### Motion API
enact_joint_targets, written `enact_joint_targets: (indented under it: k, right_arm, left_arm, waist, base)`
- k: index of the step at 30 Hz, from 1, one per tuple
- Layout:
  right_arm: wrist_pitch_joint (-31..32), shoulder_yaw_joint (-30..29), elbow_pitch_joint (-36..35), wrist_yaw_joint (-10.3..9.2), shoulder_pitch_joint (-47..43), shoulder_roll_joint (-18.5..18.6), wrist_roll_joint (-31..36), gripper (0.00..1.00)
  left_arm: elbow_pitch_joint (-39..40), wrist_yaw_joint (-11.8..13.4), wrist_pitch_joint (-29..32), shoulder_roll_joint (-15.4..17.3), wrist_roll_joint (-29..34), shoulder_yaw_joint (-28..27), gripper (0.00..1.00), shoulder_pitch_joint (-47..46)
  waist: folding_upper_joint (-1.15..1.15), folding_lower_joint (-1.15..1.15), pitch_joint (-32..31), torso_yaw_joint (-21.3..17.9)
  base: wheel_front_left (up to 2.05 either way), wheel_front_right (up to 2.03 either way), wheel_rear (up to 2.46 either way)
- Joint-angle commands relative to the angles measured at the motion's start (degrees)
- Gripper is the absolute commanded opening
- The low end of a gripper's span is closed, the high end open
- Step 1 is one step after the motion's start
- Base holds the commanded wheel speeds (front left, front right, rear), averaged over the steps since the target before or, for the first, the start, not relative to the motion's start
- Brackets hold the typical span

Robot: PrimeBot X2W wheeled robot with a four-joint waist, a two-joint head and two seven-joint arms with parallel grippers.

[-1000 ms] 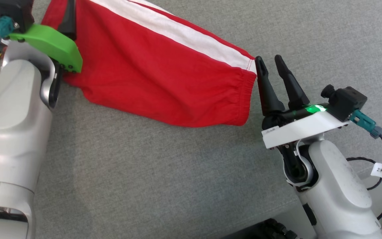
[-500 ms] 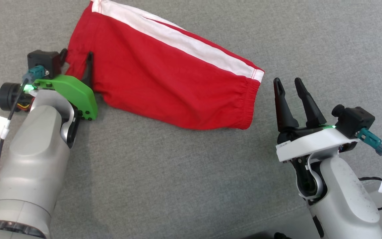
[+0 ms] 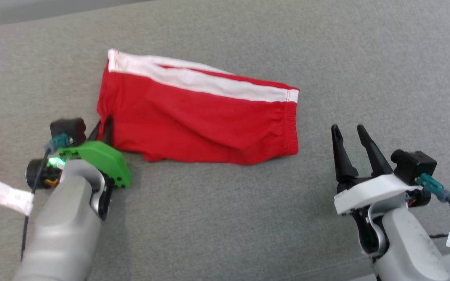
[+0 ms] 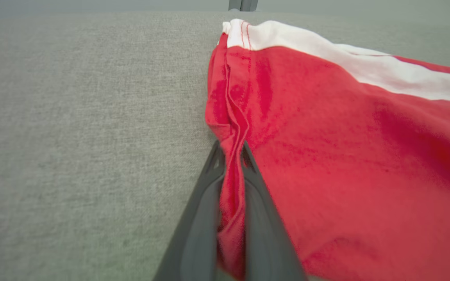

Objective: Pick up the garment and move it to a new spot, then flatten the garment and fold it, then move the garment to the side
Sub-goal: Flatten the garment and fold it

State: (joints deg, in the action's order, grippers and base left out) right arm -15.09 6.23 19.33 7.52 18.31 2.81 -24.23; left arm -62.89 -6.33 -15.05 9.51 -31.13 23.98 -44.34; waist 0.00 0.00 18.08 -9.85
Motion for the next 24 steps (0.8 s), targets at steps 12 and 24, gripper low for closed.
enact_joint_targets:
  k: [12,24]
  right_arm:
    - [-0.11,-0.1,3.28,-0.06,-6.33,0.22,3.05,1.0]
    - [-0.1,4.06,7.42,-0.06,1.28,0.23,5.78,1.0]
  left_arm:
    - [16.88,5.1,-0.16,-2.34,2.85,-6.93,0.0,22.56]
    - [25.88,4.15,-0.16,-5.59,7.0,-10.07,1.0,28.88]
  waist:
    - [0.0,0.0,-10.4,10.23]
    - [0.0,0.0,-8.83,14.72]
  base:
    - [0.0,0.0,0.0]
    - [0.0,0.0,0.0]
